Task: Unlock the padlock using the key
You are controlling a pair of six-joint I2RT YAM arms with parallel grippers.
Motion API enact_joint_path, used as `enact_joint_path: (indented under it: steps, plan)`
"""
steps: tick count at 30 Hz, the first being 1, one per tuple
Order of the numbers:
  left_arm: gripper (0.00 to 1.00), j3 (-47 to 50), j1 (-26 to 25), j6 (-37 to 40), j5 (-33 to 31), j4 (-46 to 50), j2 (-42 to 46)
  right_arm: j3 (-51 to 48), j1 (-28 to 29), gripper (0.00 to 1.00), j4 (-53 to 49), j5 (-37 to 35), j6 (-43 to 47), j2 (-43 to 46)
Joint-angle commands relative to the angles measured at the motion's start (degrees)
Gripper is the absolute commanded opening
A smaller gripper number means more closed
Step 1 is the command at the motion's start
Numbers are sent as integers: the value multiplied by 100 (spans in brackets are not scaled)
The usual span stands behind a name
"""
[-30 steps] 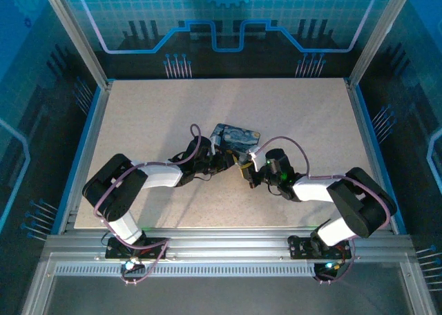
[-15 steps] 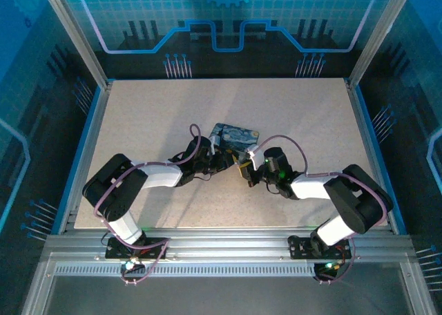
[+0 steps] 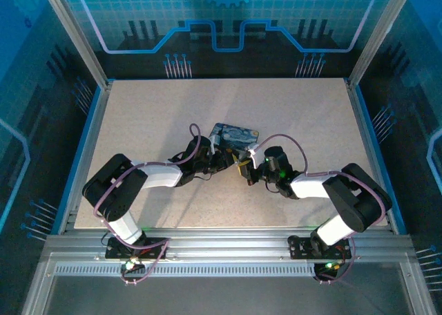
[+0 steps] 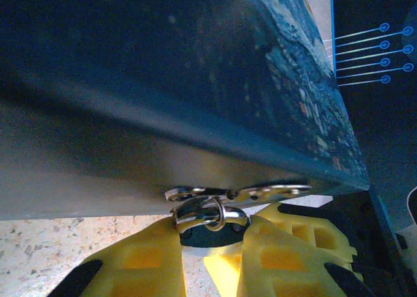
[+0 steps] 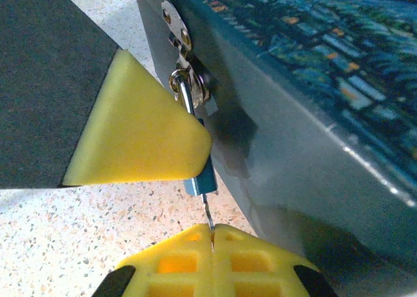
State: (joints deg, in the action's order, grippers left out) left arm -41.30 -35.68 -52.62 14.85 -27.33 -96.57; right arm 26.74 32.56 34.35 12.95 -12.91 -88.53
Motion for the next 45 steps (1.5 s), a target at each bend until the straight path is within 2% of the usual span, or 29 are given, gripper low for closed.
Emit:
enact_joint_path:
  steps: [1, 15, 25, 36, 45]
  plan:
    - [11, 44, -44, -69, 342, -193, 129, 308, -35, 0, 606, 298, -95, -50]
    - [11, -14, -52, -97, 422, -122, 148, 810, -70, 0, 910, 590, -216, -120]
    - [11, 9, -53, -120, 371, -279, -51, 462, -30, 0, 816, 552, -432, -190]
    - [32, 77, -44, -158, 186, -500, -257, 562, -65, 0, -440, 237, -309, -245]
    - [51, 311, 8, -122, -47, -313, 217, 850, -175, 0, -1283, 390, -265, -365]
